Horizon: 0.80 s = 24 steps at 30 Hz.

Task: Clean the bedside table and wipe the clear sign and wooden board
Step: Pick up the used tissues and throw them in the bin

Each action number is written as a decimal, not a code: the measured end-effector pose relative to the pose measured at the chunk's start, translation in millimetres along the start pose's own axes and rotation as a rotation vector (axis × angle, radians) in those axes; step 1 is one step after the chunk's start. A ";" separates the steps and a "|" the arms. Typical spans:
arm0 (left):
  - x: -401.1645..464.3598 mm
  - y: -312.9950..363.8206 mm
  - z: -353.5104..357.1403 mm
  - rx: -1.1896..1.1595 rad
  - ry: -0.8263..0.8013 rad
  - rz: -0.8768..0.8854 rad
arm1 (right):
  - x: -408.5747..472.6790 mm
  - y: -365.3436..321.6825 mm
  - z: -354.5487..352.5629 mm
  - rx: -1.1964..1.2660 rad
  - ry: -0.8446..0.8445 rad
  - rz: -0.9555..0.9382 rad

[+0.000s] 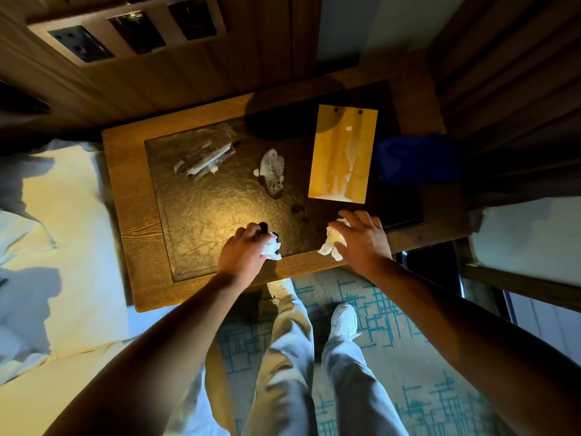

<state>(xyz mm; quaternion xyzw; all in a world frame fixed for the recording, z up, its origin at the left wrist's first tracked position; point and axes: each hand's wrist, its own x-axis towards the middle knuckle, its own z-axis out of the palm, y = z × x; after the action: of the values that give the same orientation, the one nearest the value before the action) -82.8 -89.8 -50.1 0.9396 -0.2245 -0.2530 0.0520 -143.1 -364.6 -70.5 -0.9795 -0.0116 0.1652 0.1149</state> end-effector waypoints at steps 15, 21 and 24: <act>-0.1 24.1 -45.1 -0.422 0.132 -0.011 | -55.2 5.2 -43.4 0.329 0.031 0.314; 5.2 57.7 -87.7 -0.562 -0.047 -0.001 | -112.3 32.8 -78.2 0.577 0.165 0.629; 6.3 74.9 -100.6 -0.760 -0.132 -0.049 | -140.7 33.4 -82.8 0.552 0.223 0.702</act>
<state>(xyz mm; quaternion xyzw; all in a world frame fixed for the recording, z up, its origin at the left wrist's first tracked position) -57.4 -161.1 50.0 0.8401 -0.0951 -0.3795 0.3757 -249.5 -423.9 43.1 -0.8685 0.3780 0.0845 0.3093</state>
